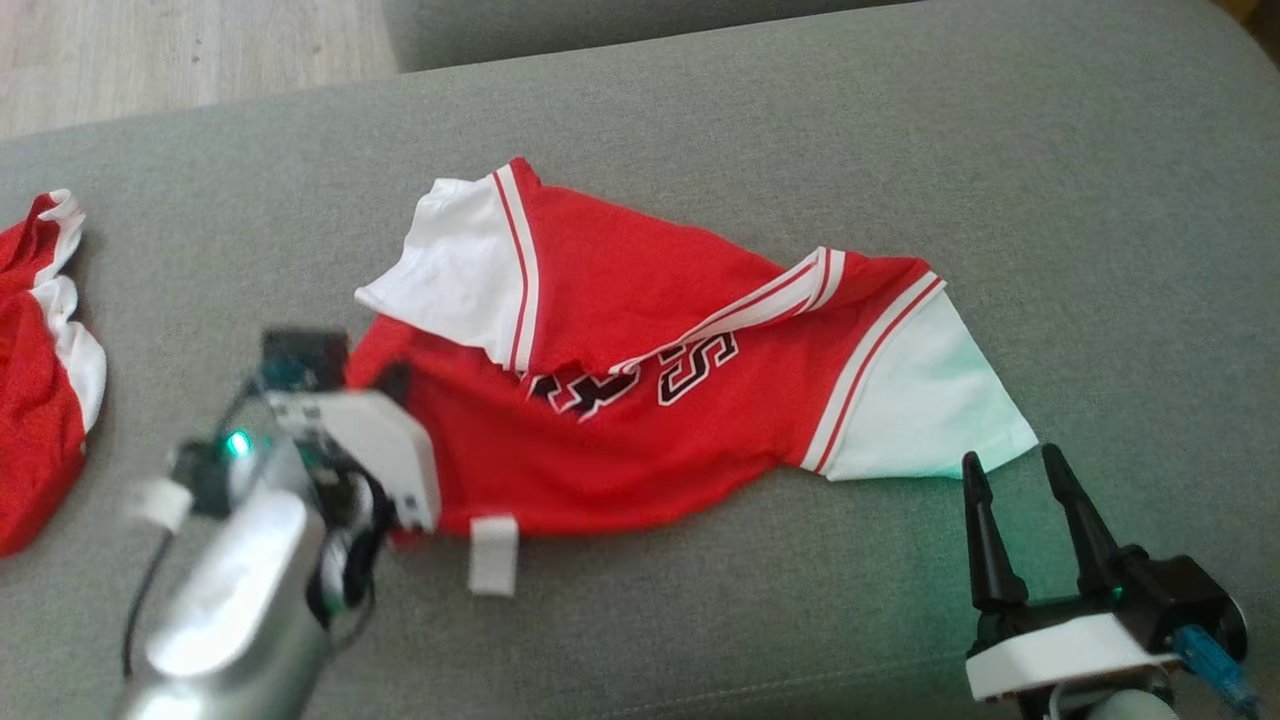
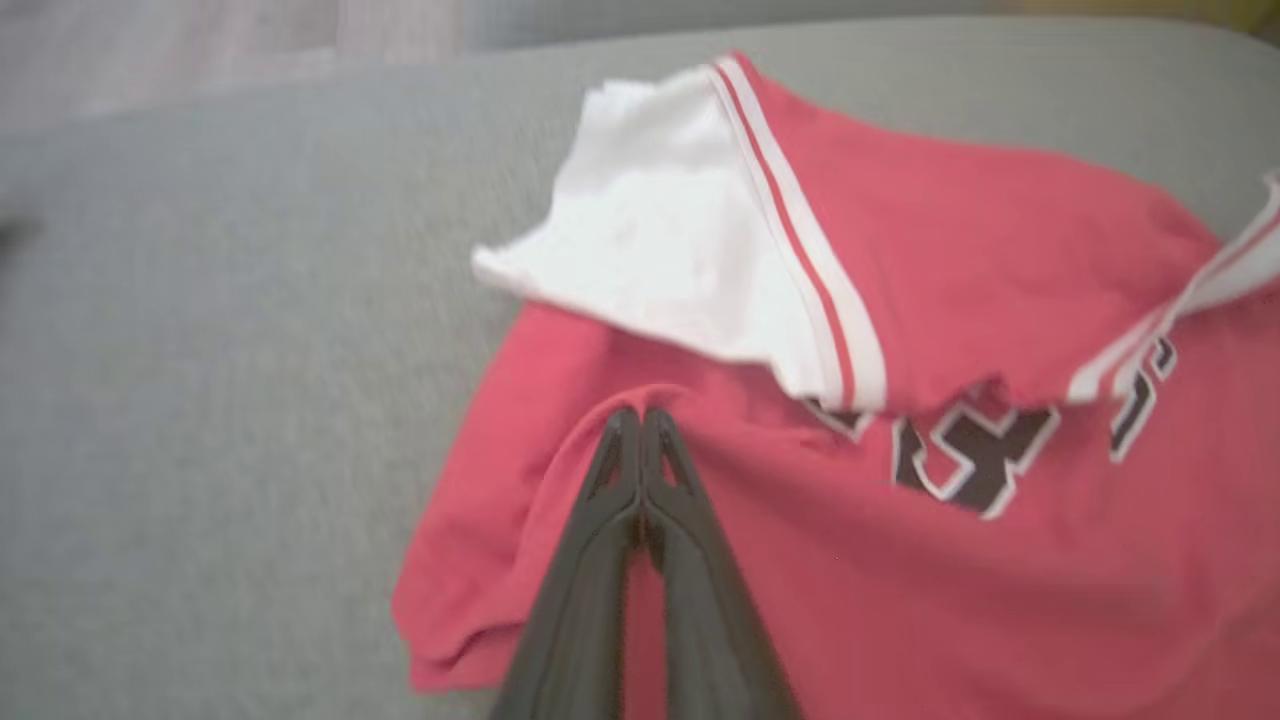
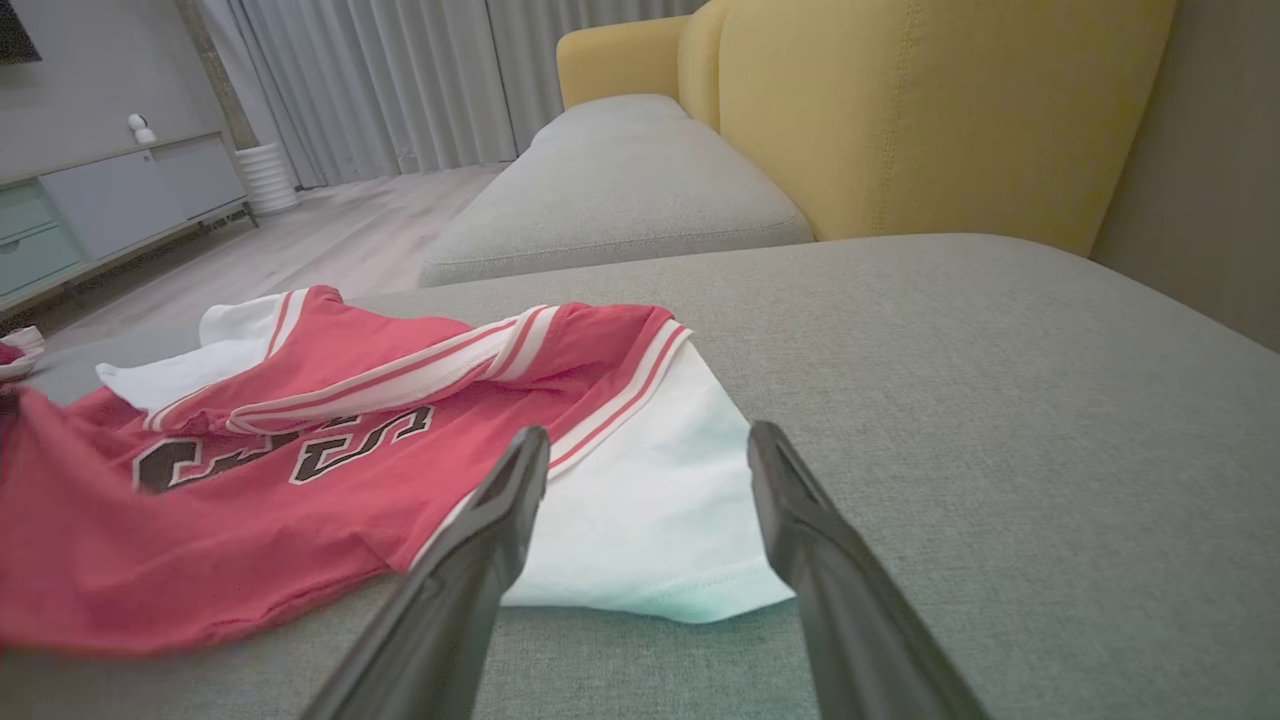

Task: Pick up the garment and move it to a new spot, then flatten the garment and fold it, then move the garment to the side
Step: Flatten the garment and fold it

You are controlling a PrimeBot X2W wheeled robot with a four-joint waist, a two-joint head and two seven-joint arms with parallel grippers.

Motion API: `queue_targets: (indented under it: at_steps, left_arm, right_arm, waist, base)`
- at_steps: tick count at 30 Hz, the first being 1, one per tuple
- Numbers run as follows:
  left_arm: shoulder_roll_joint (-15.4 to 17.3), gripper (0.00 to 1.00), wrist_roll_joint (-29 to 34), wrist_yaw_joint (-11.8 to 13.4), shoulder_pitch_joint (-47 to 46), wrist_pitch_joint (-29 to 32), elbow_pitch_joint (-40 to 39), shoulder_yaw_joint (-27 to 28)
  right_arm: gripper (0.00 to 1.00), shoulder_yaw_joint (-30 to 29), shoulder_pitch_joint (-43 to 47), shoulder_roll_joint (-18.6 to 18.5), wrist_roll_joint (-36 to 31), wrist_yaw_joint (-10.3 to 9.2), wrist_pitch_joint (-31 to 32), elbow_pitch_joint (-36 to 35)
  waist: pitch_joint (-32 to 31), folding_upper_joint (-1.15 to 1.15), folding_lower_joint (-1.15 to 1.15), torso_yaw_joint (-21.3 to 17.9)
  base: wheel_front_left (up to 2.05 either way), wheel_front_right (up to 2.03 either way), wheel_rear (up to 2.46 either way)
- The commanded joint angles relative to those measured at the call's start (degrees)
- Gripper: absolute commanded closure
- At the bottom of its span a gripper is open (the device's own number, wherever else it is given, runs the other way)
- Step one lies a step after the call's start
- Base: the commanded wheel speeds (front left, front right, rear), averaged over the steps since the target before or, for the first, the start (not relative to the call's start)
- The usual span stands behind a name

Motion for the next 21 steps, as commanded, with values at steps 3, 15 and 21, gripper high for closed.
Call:
queue_targets:
  at_steps: [3,15,21]
  left_arm:
    - [2.8,1.00,1.0,0.1,-7.6,-1.4,0.6,3.9]
    - [4.4,0.38,1.1,-2.0,-16.0,-2.4,15.3,4.8]
    - [3.0,0.00,-0.2,-2.4,-13.8,-8.9,14.7,5.7]
  right_arm:
    - [0.00,1.6,-2.9,-0.4,0.2,0.44,-0.6,-1.2]
    - [0.00,2.4,-3.5,-0.4,1.5,0.44,-0.6,-0.1]
    - [0.00,1.5,-2.8,-0.4,1.3,0.44,-0.6,-0.2]
  waist:
    - [0.2,0.00,0.00,-0.3]
    - [-0.1,0.00,0.00,-3.0]
    - [-1.5,0.00,0.00,-2.2]
  base:
    - [0.00,0.00,0.00]
    - [0.00,0.00,0.00]
    - [0.00,0.00,0.00]
